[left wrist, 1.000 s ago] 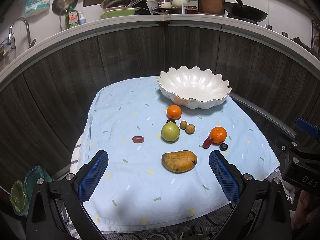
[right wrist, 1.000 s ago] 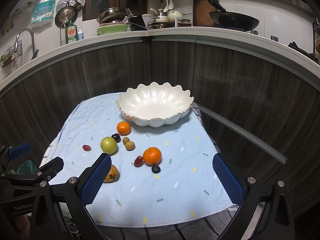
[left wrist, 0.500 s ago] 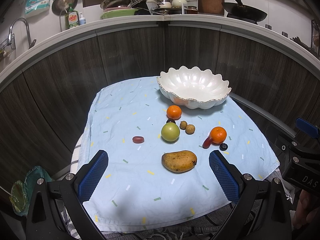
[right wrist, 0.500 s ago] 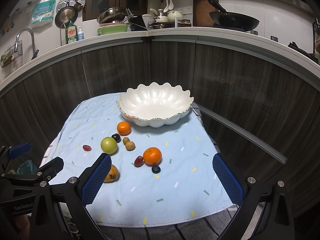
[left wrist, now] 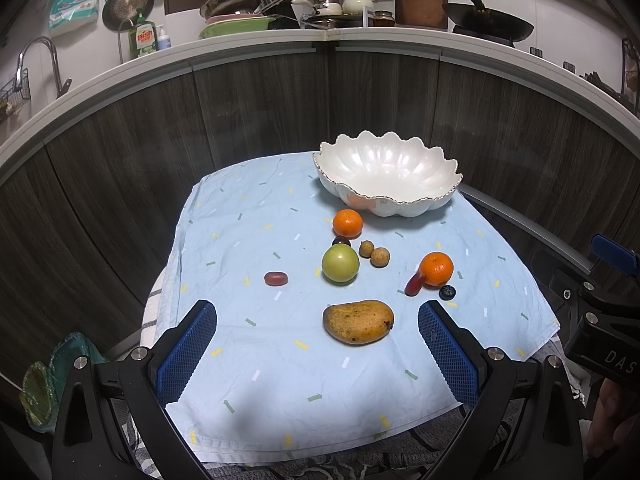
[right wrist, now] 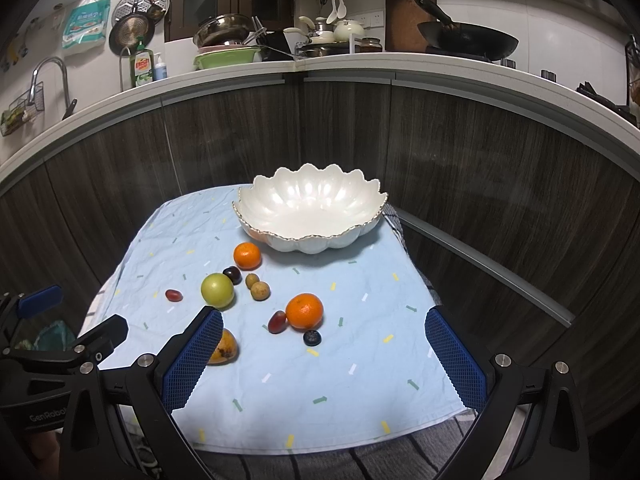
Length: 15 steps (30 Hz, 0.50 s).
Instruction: Organize fruits
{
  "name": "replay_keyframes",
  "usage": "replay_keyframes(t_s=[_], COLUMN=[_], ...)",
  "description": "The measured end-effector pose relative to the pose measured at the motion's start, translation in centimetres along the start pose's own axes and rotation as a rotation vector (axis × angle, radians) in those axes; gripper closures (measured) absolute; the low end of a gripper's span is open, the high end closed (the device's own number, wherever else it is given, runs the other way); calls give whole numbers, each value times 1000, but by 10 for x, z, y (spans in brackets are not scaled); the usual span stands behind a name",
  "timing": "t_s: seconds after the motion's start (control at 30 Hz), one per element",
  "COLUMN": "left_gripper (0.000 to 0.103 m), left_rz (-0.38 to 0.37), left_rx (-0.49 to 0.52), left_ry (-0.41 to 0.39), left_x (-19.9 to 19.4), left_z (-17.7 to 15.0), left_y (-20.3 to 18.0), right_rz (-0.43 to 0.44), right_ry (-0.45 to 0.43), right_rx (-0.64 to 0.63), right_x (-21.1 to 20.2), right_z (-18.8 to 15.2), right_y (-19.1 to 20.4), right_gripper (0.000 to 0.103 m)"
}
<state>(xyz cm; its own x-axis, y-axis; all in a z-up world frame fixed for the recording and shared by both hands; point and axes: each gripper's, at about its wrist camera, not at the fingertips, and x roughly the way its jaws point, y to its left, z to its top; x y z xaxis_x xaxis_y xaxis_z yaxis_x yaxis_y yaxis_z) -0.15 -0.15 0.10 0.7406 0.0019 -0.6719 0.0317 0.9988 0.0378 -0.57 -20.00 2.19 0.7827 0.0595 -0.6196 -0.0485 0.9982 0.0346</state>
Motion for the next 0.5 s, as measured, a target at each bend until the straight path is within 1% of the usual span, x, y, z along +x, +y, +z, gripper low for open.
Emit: replay_keyframes(t_s=[0.5], left_gripper=[0], left_rz=[-6], left_rx=[8], left_ry=[14], left_x=[6], left_z=[1], left_y=[-1], right_rz=[0], right_ry=[7], right_rx=[1], right_x=[-2], right_z=[2], right_y=[-2], right_gripper=[1])
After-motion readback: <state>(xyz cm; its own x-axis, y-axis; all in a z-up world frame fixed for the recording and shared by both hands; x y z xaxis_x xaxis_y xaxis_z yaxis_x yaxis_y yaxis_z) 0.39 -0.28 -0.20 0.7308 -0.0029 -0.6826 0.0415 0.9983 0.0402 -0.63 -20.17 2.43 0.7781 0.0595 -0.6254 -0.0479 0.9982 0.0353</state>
